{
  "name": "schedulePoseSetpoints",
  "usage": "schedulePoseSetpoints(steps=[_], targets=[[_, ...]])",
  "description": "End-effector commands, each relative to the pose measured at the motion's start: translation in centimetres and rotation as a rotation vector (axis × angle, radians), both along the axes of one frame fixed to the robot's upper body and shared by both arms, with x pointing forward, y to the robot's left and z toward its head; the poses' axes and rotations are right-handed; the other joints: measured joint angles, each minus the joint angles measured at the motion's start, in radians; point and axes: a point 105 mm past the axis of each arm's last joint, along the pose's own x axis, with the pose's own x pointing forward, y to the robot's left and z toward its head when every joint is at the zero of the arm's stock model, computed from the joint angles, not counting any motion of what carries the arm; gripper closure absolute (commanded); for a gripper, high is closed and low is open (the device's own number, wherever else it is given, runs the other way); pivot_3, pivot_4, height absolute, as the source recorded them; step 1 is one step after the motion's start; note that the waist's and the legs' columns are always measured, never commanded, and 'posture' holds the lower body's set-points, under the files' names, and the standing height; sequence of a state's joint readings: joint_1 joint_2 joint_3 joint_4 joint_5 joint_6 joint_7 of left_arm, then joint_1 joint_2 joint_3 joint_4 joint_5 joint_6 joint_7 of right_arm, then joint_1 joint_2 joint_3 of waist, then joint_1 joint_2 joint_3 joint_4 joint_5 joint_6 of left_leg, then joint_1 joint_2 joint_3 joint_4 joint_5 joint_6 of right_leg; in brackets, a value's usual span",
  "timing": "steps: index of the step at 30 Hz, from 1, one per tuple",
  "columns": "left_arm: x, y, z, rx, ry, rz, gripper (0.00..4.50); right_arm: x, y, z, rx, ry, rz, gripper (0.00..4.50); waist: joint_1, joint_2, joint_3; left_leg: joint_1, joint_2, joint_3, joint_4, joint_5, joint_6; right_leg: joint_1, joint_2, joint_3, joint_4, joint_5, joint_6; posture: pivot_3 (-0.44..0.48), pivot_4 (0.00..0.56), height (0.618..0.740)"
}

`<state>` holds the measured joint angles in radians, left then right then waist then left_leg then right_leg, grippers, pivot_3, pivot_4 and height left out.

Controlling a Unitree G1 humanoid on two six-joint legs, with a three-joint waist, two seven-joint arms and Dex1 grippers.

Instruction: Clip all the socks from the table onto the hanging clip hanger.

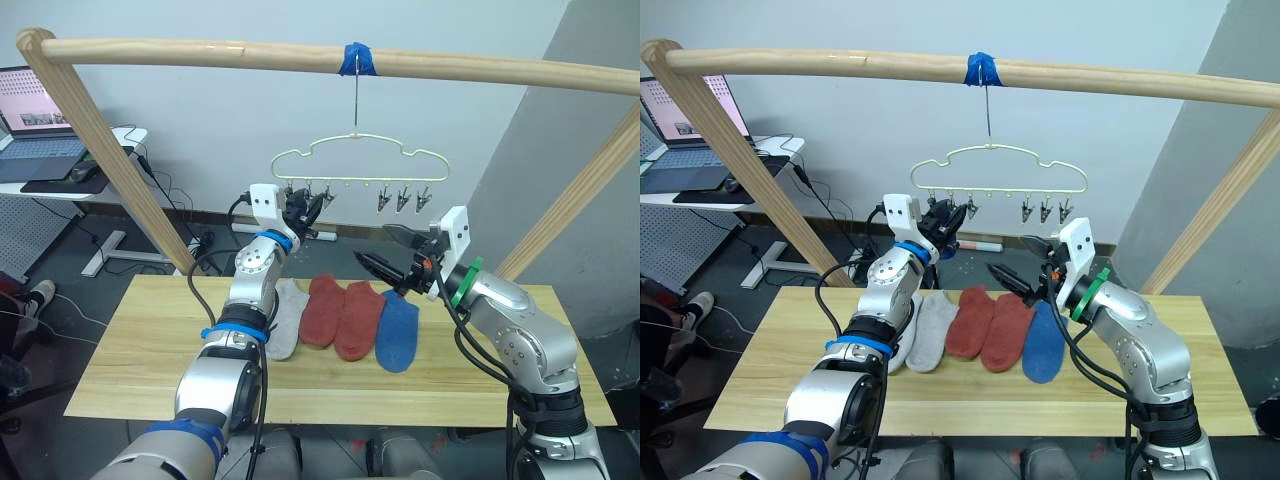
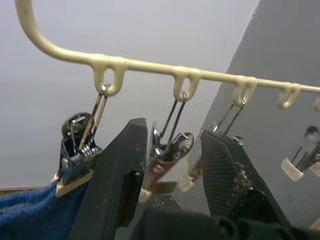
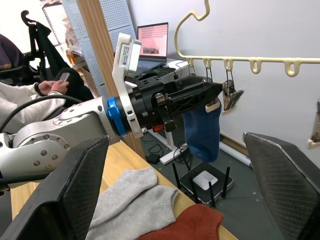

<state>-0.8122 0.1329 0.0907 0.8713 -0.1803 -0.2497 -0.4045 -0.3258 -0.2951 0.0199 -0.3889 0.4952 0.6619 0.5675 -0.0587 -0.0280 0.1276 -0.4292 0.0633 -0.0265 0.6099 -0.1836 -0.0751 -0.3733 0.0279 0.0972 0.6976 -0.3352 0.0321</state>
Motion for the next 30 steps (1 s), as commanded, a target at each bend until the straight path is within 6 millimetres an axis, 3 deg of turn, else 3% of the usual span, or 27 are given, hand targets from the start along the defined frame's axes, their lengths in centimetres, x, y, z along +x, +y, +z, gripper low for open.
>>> schedulePoseSetpoints(steps=[1,23,30], targets=[[0.17,0.16,1.78,0.008,-0.066,0.005,2.55,-0.5,0.11,1.9,0.023,-0.079,0.017,0.0,0.0,0.0,0.0,0.0,0.0,0.0,0.0,0.0,0.0,0.0,0.0,0.0,0.0,0.0,0.0,-0.075,0.089,0.74],[0.26,0.21,1.71,0.022,-0.068,0.01,2.55,-0.51,0.04,1.77,0.009,-0.077,0.022,0.0,0.0,0.0,0.0,0.0,0.0,0.0,0.001,0.0,0.0,0.0,0.0,0.0,0.001,0.0,0.0,-0.073,0.089,0.74],[0.24,0.36,1.8,0.02,-0.071,0.004,4.11,-0.52,0.1,1.7,0.015,-0.071,0.022,0.0,0.0,0.0,0.0,0.0,0.0,0.0,0.001,0.0,0.0,0.0,0.0,0.0,0.001,0.0,0.0,-0.07,0.092,0.74]])
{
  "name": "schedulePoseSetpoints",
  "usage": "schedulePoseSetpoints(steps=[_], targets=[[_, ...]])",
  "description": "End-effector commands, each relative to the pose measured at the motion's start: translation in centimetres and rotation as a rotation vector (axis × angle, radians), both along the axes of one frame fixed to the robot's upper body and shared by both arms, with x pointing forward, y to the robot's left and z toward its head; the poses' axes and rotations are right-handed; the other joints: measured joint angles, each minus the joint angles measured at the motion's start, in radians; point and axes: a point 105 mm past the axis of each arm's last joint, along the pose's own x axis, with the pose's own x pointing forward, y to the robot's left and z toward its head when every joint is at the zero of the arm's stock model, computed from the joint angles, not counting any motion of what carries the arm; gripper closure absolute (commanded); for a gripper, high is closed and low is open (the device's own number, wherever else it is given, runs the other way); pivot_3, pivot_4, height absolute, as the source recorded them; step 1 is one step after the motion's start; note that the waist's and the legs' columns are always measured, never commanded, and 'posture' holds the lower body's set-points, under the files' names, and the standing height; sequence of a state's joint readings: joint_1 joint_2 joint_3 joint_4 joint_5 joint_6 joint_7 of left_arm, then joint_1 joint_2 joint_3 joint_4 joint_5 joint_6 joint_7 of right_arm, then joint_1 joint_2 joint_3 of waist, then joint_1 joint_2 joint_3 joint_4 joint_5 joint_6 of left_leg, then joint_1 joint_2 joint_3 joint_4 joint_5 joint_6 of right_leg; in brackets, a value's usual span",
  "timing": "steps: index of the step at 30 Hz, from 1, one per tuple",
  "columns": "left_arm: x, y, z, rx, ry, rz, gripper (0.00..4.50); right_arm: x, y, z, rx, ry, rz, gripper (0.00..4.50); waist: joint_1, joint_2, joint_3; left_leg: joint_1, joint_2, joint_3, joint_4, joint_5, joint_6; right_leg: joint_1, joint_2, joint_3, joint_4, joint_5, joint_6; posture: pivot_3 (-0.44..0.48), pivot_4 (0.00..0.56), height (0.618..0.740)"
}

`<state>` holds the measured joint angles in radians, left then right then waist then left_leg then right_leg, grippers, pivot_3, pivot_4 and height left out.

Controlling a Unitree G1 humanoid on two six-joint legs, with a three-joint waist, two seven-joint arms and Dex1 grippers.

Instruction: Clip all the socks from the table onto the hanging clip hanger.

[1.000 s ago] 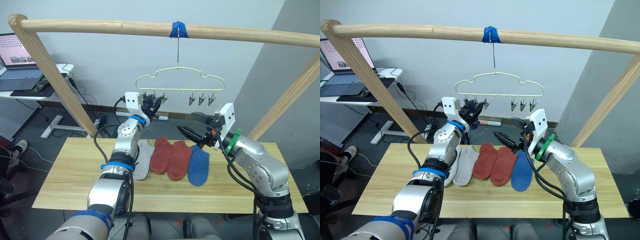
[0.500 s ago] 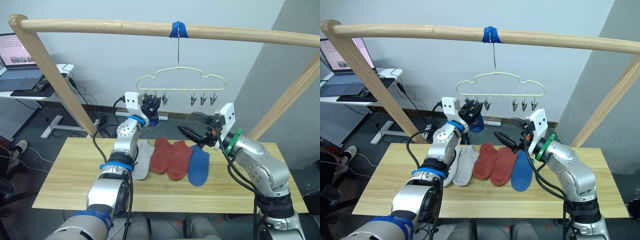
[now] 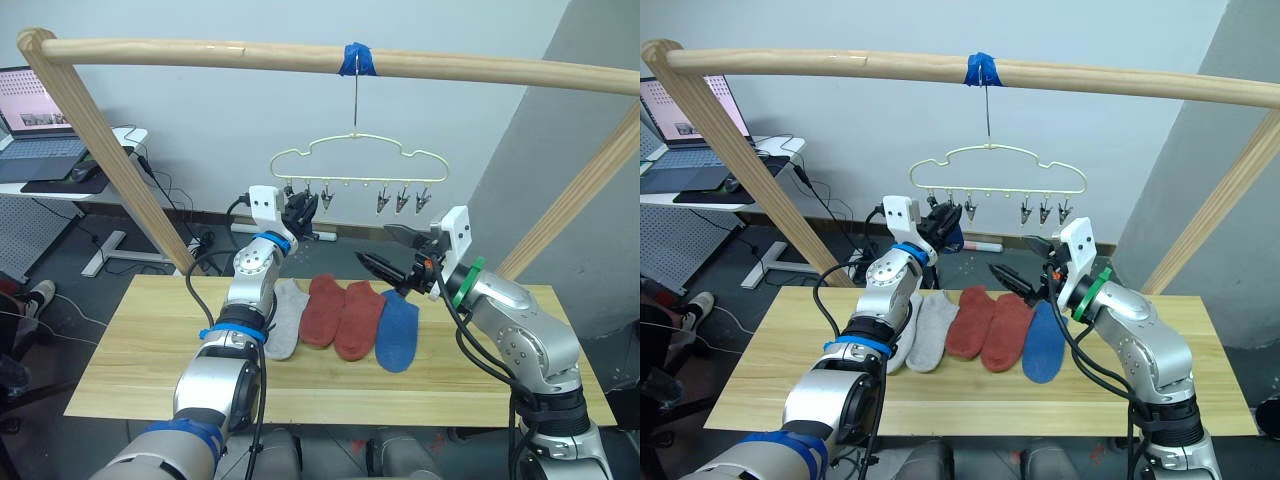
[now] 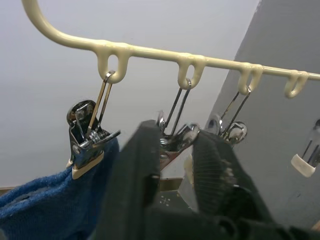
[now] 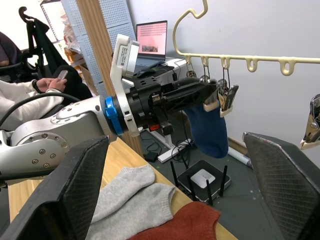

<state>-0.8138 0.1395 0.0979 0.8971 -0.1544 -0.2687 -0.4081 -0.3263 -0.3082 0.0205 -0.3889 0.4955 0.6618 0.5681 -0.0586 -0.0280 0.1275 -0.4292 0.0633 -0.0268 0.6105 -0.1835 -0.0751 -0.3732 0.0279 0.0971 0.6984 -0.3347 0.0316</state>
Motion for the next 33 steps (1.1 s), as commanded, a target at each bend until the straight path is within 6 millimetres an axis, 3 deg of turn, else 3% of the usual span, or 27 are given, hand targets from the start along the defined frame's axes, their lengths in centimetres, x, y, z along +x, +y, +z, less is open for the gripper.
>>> schedulePoseSetpoints(steps=[1,11,15,17,20,26,33], targets=[[0.2,0.1,2.3,-0.004,-0.075,-0.004,4.21,-0.5,0.3,1.7,0.028,-0.067,0.025,0.0,0.0,0.0,0.0,0.0,0.0,0.0,0.0,0.0,0.0,0.0,0.0,0.0,0.0,0.0,0.0,-0.07,0.092,0.74],[0.3,0.2,2.2,0.015,-0.051,-0.017,4.25,-0.3,0.1,0.7,0.011,-0.043,0.014,0.0,0.0,0.0,0.0,0.0,0.0,0.0,0.0,0.0,0.0,0.0,0.0,0.0,0.0,0.0,0.0,-0.057,0.097,0.74],[-0.1,0.8,2.1,0.004,0.008,-0.05,4.25,1.7,-2.0,-4.9,-0.219,0.07,-0.126,0.0,0.001,0.0,0.0,0.0,0.0,0.0,0.001,0.0,0.0,0.001,0.0,0.0,0.0,0.0,0.0,-0.054,0.103,0.74],[-0.8,1.7,2.2,-0.037,0.127,-0.122,4.25,3.7,-3.7,-9.4,-0.361,0.153,-0.215,0.0,-0.003,0.0,0.0,0.001,0.0,0.0,0.001,0.0,0.0,0.001,0.0,0.0,0.001,0.0,0.0,-0.04,0.106,0.74],[-2.3,2.5,2.5,-0.099,0.267,-0.209,4.25,4.7,-5.0,-13.8,-0.513,0.225,-0.237,0.0,-0.017,0.0,0.0,0.002,0.0,0.001,0.001,0.0,0.0,0.0,0.0,0.001,0.004,0.0,0.0,-0.027,0.108,0.74],[-4.2,4.2,3.3,-0.21,0.447,-0.266,4.25,5.4,-4.8,-17.3,-0.573,0.306,-0.211,0.0,-0.029,0.001,0.0,0.005,0.0,0.0,0.001,0.0,0.0,0.001,0.001,0.001,0.01,0.0,0.001,-0.011,0.112,0.74],[-5.0,4.6,3.9,-0.252,0.479,-0.277,4.25,5.4,-4.4,-20.1,-0.573,0.403,-0.208,0.0,-0.024,0.001,0.001,0.011,0.0,0.0,0.002,0.0,0.0,0.005,0.001,0.001,0.013,-0.001,0.002,0.024,0.116,0.74]])
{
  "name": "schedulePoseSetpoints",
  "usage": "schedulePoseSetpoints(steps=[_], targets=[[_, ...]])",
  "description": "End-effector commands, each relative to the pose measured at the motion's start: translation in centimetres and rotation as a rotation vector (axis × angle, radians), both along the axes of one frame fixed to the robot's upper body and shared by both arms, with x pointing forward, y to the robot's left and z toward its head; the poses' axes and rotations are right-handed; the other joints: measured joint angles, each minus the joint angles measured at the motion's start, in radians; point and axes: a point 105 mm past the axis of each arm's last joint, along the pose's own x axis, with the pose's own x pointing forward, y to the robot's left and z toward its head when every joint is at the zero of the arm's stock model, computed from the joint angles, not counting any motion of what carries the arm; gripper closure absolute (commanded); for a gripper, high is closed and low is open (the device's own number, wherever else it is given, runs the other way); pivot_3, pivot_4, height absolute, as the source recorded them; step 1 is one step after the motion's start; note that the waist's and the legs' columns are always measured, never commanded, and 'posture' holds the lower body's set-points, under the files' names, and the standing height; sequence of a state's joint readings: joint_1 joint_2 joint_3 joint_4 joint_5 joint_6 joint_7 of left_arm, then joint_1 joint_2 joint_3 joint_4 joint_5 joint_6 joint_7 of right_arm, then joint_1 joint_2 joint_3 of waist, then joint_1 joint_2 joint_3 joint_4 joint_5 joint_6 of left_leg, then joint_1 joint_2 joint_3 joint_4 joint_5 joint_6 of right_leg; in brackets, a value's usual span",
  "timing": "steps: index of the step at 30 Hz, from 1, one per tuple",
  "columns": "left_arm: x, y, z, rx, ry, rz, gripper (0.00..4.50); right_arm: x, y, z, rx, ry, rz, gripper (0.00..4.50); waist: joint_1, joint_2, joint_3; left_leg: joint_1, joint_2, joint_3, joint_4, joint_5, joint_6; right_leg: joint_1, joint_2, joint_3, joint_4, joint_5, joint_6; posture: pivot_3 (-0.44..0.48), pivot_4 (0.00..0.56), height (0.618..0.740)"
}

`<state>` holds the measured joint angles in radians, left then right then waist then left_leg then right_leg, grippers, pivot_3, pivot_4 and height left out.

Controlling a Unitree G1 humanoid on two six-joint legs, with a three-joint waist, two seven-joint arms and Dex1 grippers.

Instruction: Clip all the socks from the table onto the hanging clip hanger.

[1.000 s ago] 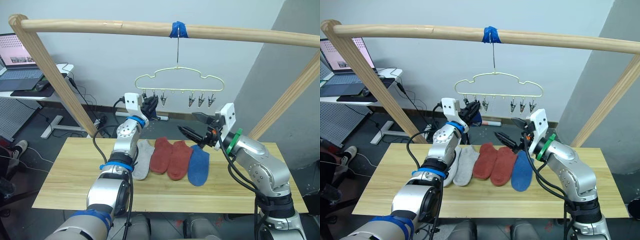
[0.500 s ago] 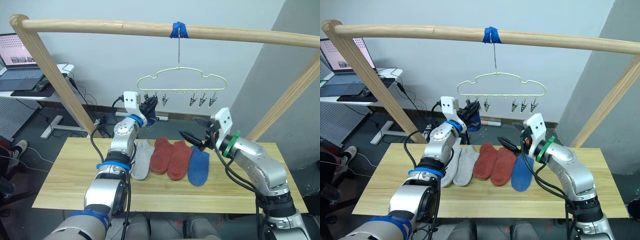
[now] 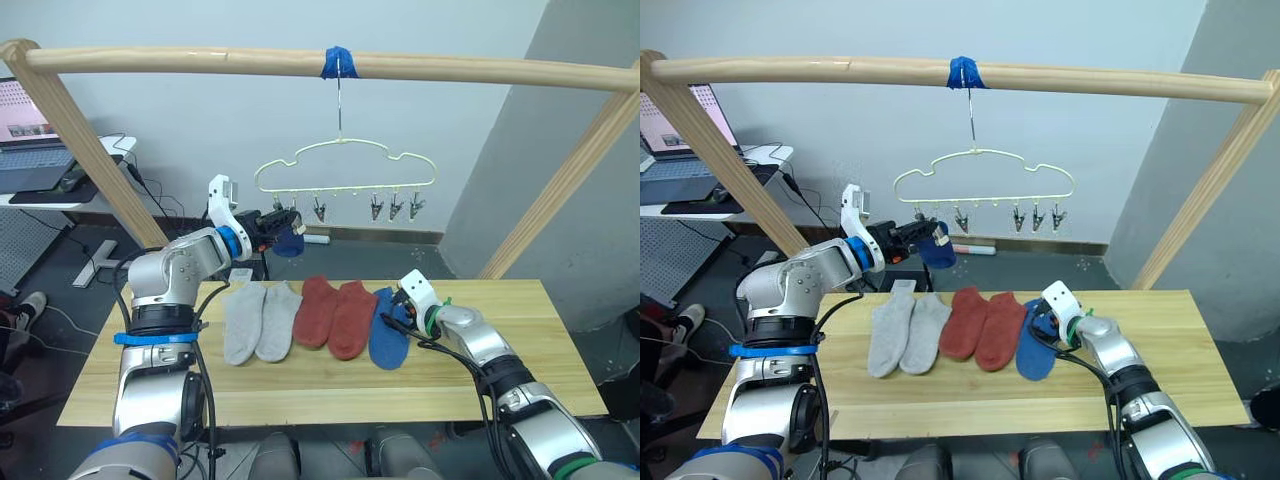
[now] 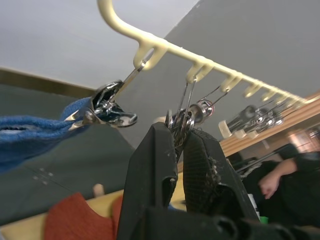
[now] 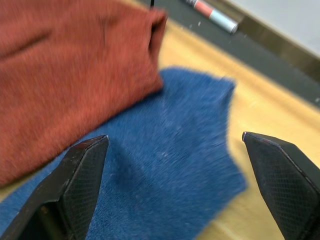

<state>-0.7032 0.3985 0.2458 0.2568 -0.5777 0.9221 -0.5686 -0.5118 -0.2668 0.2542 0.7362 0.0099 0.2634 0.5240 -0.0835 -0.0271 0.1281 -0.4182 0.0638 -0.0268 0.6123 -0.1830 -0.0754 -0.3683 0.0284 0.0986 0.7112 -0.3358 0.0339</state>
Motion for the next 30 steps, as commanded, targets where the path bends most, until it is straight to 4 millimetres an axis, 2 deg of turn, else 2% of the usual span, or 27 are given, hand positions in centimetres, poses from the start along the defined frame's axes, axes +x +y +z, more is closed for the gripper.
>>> schedulePoseSetpoints(steps=[1,3,6,11,14,17,20,22,24,30], targets=[[-0.7,-0.3,1.2,0.014,-0.048,-0.026,4.25,0.3,0.0,0.0,0.01,-0.005,0.009,0.18,0.001,0.0,0.0,0.0,0.0,0.0,0.0,0.0,0.0,0.0,0.0,0.0,0.0,0.0,0.0,0.032,0.116,0.74],[-1.1,-0.6,0.9,0.022,-0.046,-0.041,4.25,0.0,-0.1,-0.4,0.008,0.007,0.023,0.64,0.003,0.0,0.0,0.001,0.0,0.001,0.0,0.0,0.0,0.001,0.0,0.001,0.0,0.0,0.0,0.034,0.117,0.74],[-1.2,-0.5,0.8,0.013,-0.044,-0.032,4.25,-0.1,0.0,-0.3,0.026,0.005,0.034,1.6,0.003,0.0,0.0,0.001,0.0,0.0,0.0,0.0,0.0,0.001,0.0,0.0,0.0,0.0,0.0,0.035,0.116,0.74],[-1.4,-0.5,1.0,-0.045,-0.018,-0.03,4.25,-0.7,-0.3,0.2,0.031,-0.026,0.071,3.51,0.005,0.0,0.0,0.001,0.0,0.001,0.0,0.0,0.0,0.001,0.0,0.001,0.001,0.0,0.001,0.038,0.113,0.74],[-1.6,-0.7,1.2,-0.1,0.014,-0.041,4.25,-1.3,-0.6,0.7,0.031,-0.056,0.105,4.46,0.009,0.0,0.0,0.001,0.0,0.001,0.0,0.0,0.0,0.0,0.0,0.001,0.0,-0.001,0.002,0.043,0.106,0.74],[-1.7,-0.9,1.3,-0.135,0.043,-0.054,4.25,-1.6,-0.9,1.5,0.042,-0.075,0.115,4.46,0.01,0.0,0.0,0.001,0.0,0.001,0.0,0.0,0.0,0.0,0.0,0.001,0.001,-0.001,0.002,0.043,0.106,0.74],[-2.0,-1.1,2.1,-0.253,0.095,-0.088,4.25,-2.7,0.3,5.5,0.156,-0.133,0.193,4.46,0.015,0.0,0.0,0.001,0.0,0.001,0.0,0.0,0.0,0.0,0.0,0.001,0.001,-0.001,0.002,0.034,0.105,0.74],[-2.2,-1.1,2.7,-0.308,0.12,-0.11,4.25,-3.7,1.8,8.4,0.199,-0.168,0.262,4.46,0.016,0.001,0.001,0.0,0.0,0.0,0.0,0.0,0.0,-0.001,0.0,0.001,0.001,-0.002,0.003,0.031,0.103,0.74],[-2.5,-1.1,2.4,-0.273,0.128,-0.12,4.25,-4.5,3.9,10.7,0.295,-0.16,0.301,4.46,0.014,0.001,0.001,0.0,0.001,0.0,0.0,0.0,0.0,-0.001,0.001,0.001,0.001,-0.002,0.003,0.028,0.102,0.74],[-2.9,-1.6,2.6,-0.256,0.119,-0.142,4.25,-4.7,8.7,14.1,0.42,-0.173,0.379,4.46,0.026,0.0,0.001,0.0,0.001,-0.001,0.0,0.0,0.0,-0.001,0.001,0.001,0.001,-0.002,0.003,0.025,0.093,0.74]])
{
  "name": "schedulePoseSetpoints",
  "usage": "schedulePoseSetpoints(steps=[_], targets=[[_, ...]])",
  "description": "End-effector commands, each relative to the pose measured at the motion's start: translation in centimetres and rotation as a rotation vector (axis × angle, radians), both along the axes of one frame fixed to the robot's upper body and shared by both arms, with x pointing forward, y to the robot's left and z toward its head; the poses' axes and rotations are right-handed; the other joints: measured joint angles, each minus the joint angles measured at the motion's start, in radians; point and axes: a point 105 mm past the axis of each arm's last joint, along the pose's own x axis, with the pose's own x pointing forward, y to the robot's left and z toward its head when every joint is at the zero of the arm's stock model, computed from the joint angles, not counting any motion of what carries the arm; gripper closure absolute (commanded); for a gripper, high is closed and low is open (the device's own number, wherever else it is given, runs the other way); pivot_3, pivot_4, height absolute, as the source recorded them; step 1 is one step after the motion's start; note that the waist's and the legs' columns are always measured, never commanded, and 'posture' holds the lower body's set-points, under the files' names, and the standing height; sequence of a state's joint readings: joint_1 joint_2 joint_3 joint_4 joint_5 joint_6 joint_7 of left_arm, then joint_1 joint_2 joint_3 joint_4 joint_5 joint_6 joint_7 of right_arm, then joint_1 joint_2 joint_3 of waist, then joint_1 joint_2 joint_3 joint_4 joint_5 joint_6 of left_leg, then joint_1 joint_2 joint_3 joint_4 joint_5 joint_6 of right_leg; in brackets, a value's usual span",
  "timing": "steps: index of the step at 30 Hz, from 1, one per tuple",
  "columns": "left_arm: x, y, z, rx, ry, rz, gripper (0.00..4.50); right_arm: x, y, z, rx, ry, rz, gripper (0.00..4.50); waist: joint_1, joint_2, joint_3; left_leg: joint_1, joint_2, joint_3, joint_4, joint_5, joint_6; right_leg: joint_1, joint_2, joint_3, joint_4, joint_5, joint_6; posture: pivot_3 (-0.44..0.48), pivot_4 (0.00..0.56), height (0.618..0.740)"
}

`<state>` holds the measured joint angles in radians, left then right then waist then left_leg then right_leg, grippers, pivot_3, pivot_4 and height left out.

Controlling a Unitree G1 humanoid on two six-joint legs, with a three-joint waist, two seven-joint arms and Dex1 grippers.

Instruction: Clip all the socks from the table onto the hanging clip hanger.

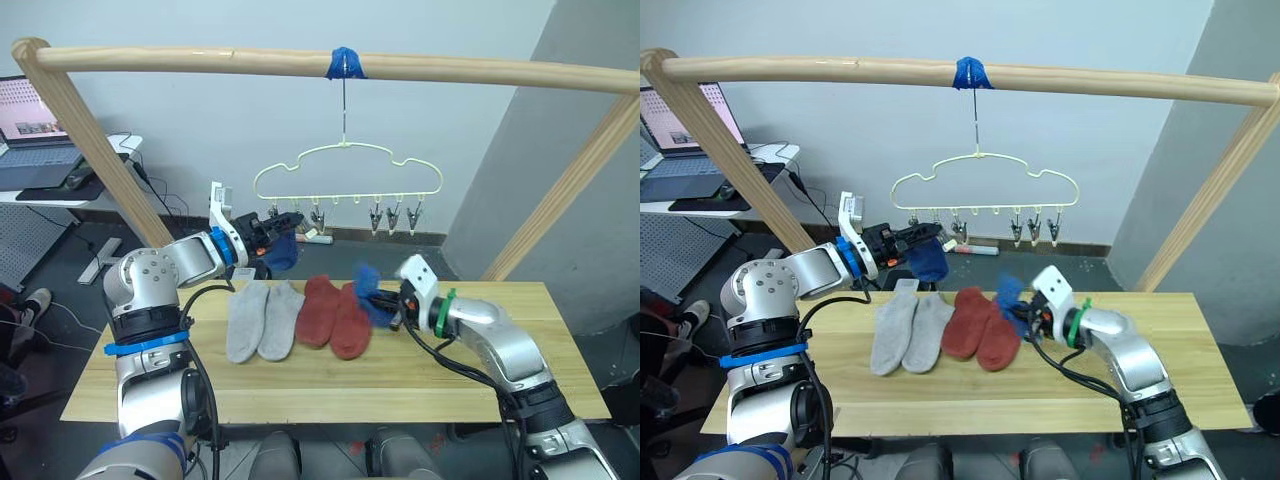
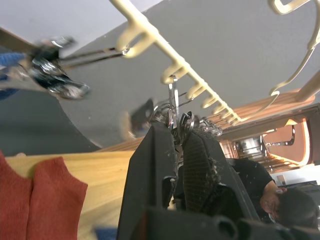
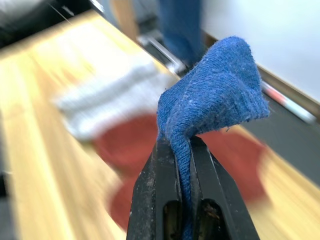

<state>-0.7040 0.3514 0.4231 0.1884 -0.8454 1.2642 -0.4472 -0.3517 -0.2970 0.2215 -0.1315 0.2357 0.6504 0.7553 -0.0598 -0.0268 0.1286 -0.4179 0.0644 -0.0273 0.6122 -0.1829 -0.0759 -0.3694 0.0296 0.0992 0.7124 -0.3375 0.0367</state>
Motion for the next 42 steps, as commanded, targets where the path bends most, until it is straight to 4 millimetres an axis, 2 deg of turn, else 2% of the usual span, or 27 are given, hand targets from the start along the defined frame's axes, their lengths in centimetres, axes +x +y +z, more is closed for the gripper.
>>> schedulePoseSetpoints(steps=[1,4,10,19,26,34,42], targets=[[-0.3,-0.4,1.6,0.0,-0.071,-0.019,4.25,0.4,2.3,2.2,0.07,-0.026,0.032,4.46,0.004,0.0,0.0,0.0,0.0,0.0,0.0,0.0,0.0,0.0,0.0,0.0,0.0,0.0,0.0,0.025,0.093,0.74],[-0.4,-0.8,1.7,-0.002,-0.081,-0.025,4.25,1.0,3.6,2.8,0.086,-0.032,0.038,4.46,0.006,0.0,0.0,-0.001,0.0,0.0,0.0,0.0,0.0,-0.001,0.0,0.0,-0.001,0.0,0.0,0.029,0.095,0.74],[-0.8,-1.0,1.4,0.018,-0.085,-0.032,4.25,1.6,4.5,4.0,0.137,-0.031,0.044,4.46,0.013,0.0,0.0,-0.003,0.0,0.0,0.0,0.0,0.0,-0.003,-0.001,0.0,-0.002,0.001,-0.001,0.041,0.099,0.74],[-1.0,-0.4,1.2,0.014,-0.083,-0.019,4.25,1.5,4.5,5.3,0.182,-0.013,0.051,4.46,0.016,0.0,0.0,-0.004,0.0,0.001,0.0,0.0,0.0,-0.004,0.0,0.0,-0.002,0.001,-0.001,0.041,0.105,0.74],[-0.5,0.2,2.3,-0.053,-0.086,0.002,4.25,-0.2,4.6,4.9,0.25,0.071,0.091,4.46,0.018,0.0,0.0,-0.004,0.0,0.0,-0.001,0.0,0.0,-0.004,0.0,-0.001,-0.002,0.0,0.0,0.042,0.11,0.74],[-1.0,0.0,1.8,-0.072,-0.033,-0.027,4.25,0.1,4.5,5.9,0.337,0.084,0.049,4.46,0.018,0.0,0.001,-0.005,0.0,0.0,-0.001,0.0,0.0,-0.004,0.0,0.0,-0.003,0.0,0.0,0.034,0.112,0.74],[-0.9,0.0,1.5,-0.069,-0.029,-0.026,4.25,0.2,4.4,6.5,0.339,0.07,0.047,4.46,0.018,0.0,0.001,-0.005,0.0,0.001,-0.002,0.0,0.0,-0.004,0.0,0.0,-0.005,0.0,0.0,0.029,0.111,0.74]])
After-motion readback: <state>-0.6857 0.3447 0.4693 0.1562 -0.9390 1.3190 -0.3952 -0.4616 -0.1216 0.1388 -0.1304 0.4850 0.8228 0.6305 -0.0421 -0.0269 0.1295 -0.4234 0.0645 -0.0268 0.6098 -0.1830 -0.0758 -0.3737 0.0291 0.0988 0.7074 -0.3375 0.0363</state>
